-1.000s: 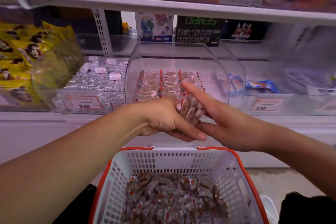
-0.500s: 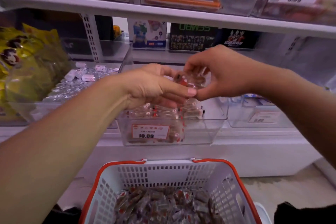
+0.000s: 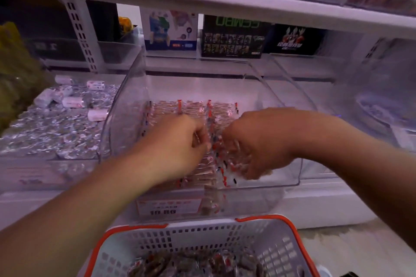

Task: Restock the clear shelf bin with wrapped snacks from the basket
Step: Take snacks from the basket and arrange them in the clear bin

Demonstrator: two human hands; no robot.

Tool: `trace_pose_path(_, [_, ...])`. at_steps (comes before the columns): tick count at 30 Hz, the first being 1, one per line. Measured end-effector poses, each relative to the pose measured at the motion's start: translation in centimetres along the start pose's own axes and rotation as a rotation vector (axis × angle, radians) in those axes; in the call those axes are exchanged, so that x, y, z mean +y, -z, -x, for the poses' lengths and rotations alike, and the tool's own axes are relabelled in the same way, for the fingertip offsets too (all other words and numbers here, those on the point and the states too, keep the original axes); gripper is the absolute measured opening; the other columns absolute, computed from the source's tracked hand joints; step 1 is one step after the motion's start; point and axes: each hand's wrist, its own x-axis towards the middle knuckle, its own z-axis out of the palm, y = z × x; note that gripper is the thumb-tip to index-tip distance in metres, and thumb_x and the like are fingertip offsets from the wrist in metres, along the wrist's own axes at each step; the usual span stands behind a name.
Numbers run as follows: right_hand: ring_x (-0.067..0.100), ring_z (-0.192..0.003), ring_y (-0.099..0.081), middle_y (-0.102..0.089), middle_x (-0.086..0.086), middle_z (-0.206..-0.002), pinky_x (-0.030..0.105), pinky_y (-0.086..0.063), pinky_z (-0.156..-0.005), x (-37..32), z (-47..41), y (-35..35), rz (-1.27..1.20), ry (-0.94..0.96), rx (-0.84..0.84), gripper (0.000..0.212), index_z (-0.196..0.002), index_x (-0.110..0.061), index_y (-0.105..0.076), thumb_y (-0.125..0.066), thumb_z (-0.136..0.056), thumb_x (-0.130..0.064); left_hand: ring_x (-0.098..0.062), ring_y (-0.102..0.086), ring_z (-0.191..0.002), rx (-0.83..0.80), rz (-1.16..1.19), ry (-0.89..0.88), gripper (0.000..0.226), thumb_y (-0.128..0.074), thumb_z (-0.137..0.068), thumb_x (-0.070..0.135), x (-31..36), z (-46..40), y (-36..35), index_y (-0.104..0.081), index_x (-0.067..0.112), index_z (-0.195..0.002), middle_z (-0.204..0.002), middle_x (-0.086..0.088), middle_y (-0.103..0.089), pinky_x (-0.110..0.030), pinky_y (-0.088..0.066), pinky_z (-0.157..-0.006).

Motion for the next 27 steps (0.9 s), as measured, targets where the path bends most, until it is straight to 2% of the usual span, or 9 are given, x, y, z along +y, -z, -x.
trace_pose_path(2, [0.02,-0.08,-0.061,-0.058,-0.005,-0.083,0.028,-0.045,-0.062,-0.7,-0.6,-1.2,0.013,0.025,-0.004,0.038,-0.094,-0.025,-0.06,-0.08,-0.064,-0.035,-0.011,-0.063,-0.069,-0.04,-0.103,-0.014,0.018,-0.069,-0.088,0.03,0.0,0.3,-0.1,-0.061,0.027,-0.072,-0.068,0.009,-0.065,-0.03,-0.05,-0.065])
trace_pose_path(5, [0.022,-0.09,-0.06,-0.05,-0.001,-0.087,0.025,-0.037,-0.066,-1.3,-1.1,-2.4,-0.006,0.036,0.068,0.036,-0.087,-0.022,-0.053,-0.082,-0.066,-0.03,-0.015,-0.063,-0.074,-0.069,-0.158,-0.035,0.016,-0.066,-0.089,0.031,0.3,0.6,0.0,-0.06,0.025,-0.075,-0.073,0.007,-0.065,-0.032,-0.051,-0.068])
trace_pose_path(9, [0.024,-0.1,-0.06,-0.06,0.002,-0.109,0.026,-0.033,-0.069,-1.2,-1.1,-2.9,-0.022,0.001,0.178,0.053,-0.107,-0.025,-0.053,-0.084,-0.064,-0.029,-0.018,-0.064,-0.079,-0.072,-0.159,-0.046,0.011,-0.064,-0.089,0.029,0.5,0.8,0.1,-0.065,0.024,-0.08,-0.078,0.006,-0.067,-0.036,-0.053,-0.073])
trace_pose_path(12, [0.024,-0.104,-0.058,-0.06,0.002,-0.112,0.028,-0.037,-0.072,-1.2,-1.0,-2.5,-0.018,-0.045,0.129,0.06,-0.109,-0.024,-0.052,-0.088,-0.062,-0.035,-0.018,-0.065,-0.08,-0.063,-0.159,-0.048,0.007,-0.064,-0.088,0.027,0.5,0.9,0.0,-0.069,0.023,-0.084,-0.079,0.006,-0.068,-0.037,-0.053,-0.074])
trace_pose_path(18, [0.018,-0.093,-0.059,-0.059,-0.005,-0.086,0.027,-0.04,-0.068,-1.7,-0.1,-1.0,-0.108,-0.076,0.152,0.033,-0.083,-0.027,-0.058,-0.086,-0.067,-0.032,-0.018,-0.065,-0.072,0.085,-0.141,-0.091,0.021,-0.065,-0.089,0.029,1.0,1.4,0.6,-0.06,0.025,-0.069,-0.07,0.005,-0.067,-0.036,-0.054,-0.07])
trace_pose_path(21, [0.019,-0.08,-0.061,-0.054,-0.009,-0.069,0.027,-0.044,-0.068,-2.0,1.6,0.2,-0.163,-0.073,0.383,0.01,-0.072,-0.025,-0.065,-0.071,-0.078,-0.02,-0.006,-0.06,-0.059,0.203,-0.096,-0.165,0.021,-0.065,-0.087,0.032,2.2,2.7,1.6,-0.065,0.022,-0.069,-0.061,0.008,-0.064,-0.028,-0.051,-0.06])
trace_pose_path(24, [0.008,-0.059,-0.055,-0.052,-0.01,-0.053,0.018,-0.041,-0.06,-2.6,5.2,1.3,-0.281,0.049,0.592,0.014,-0.068,-0.02,-0.072,-0.073,-0.081,-0.027,-0.004,-0.056,-0.05,0.069,-0.049,-0.296,0.024,-0.056,-0.07,0.042,3.5,5.9,2.7,-0.059,0.022,-0.056,-0.05,0.01,-0.057,-0.023,-0.042,-0.049])
trace_pose_path(26, [0.002,-0.054,-0.055,-0.054,-0.011,-0.047,0.008,-0.035,-0.053,-3.6,7.5,0.8,-0.427,0.2,0.446,0.022,-0.065,-0.02,-0.071,-0.071,-0.082,-0.033,-0.011,-0.054,-0.048,-0.066,-0.198,-0.374,0.03,-0.048,-0.062,0.045,3.7,8.3,2.8,-0.055,0.017,-0.054,-0.049,0.003,-0.056,-0.026,-0.041,-0.049])
trace_pose_path(27, [-0.002,-0.052,-0.056,-0.059,-0.011,-0.048,0.006,-0.036,-0.053,-4.5,8.2,-0.3,-0.49,0.259,0.262,0.021,-0.067,-0.019,-0.071,-0.067,-0.084,-0.031,-0.016,-0.054,-0.05,-0.072,-0.327,-0.409,0.031,-0.046,-0.061,0.046,3.6,9.3,2.6,-0.054,0.016,-0.055,-0.05,0.0,-0.056,-0.028,-0.042,-0.051])
